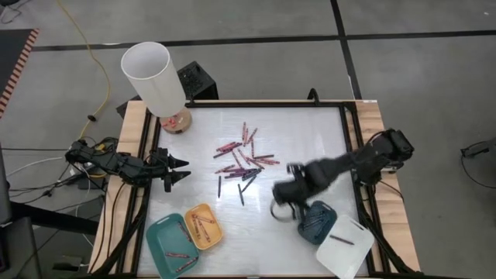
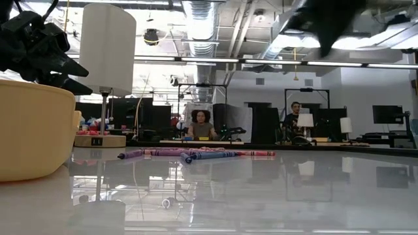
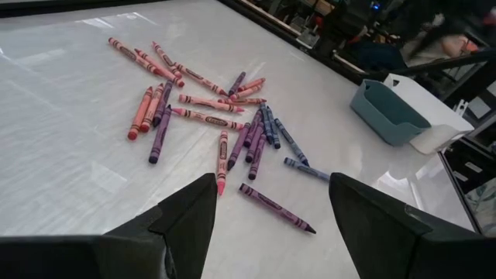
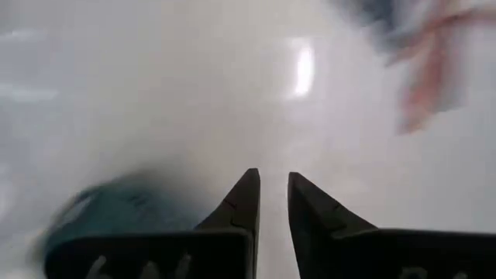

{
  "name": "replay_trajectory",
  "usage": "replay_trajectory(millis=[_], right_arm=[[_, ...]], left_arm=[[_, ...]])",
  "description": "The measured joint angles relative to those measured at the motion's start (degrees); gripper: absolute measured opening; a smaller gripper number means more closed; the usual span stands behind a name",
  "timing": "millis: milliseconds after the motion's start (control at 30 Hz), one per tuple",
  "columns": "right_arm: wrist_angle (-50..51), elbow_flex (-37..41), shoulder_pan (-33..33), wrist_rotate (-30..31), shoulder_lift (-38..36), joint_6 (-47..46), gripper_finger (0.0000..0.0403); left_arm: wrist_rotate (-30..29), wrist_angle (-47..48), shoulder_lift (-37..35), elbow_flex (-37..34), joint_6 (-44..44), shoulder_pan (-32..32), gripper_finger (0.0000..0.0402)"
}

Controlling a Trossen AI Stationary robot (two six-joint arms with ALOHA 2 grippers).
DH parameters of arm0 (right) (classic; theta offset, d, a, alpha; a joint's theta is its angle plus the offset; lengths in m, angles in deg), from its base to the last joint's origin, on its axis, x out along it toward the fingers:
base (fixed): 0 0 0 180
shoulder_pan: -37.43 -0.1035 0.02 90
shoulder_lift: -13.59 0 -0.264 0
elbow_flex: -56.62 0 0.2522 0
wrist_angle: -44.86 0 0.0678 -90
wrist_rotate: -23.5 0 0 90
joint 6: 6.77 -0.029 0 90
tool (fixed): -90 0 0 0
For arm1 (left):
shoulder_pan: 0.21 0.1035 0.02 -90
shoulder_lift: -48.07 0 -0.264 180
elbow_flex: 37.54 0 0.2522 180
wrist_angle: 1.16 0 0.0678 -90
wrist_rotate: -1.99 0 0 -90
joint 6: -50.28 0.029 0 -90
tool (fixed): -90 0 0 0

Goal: Sort crayons
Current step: Put the purple crayon into the white bin

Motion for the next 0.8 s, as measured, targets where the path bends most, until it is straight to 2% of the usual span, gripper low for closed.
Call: replay_trajectory(millis=[100, 400, 600, 800], right_arm=[[-3.63, -0.65, 6.07, 3.53, -0.88, 5.81, 0.0064], [-10.57, -0.58, 23.09, 2.94, -0.57, 22.07, 0.0064], [-16.97, 3.11, 29.65, 0.05, -0.45, 26.43, 0.0064], [-21.96, 6.74, 32.41, -1.88, 1.35, 30.16, 0.0064]], left_arm=[[0.0, 0.02, 0.0, 0.0, 0.0, 0.0, 0.024], [-0.02, 0.01, 0.0, 0.0, 0.0, 0.01, 0.024], [-0.02, 0.01, 0.0, 0.0, 0.0, 0.0, 0.024], [-0.01, 0.0, 0.0, 0.0, 0.0, 0.02, 0.024]])
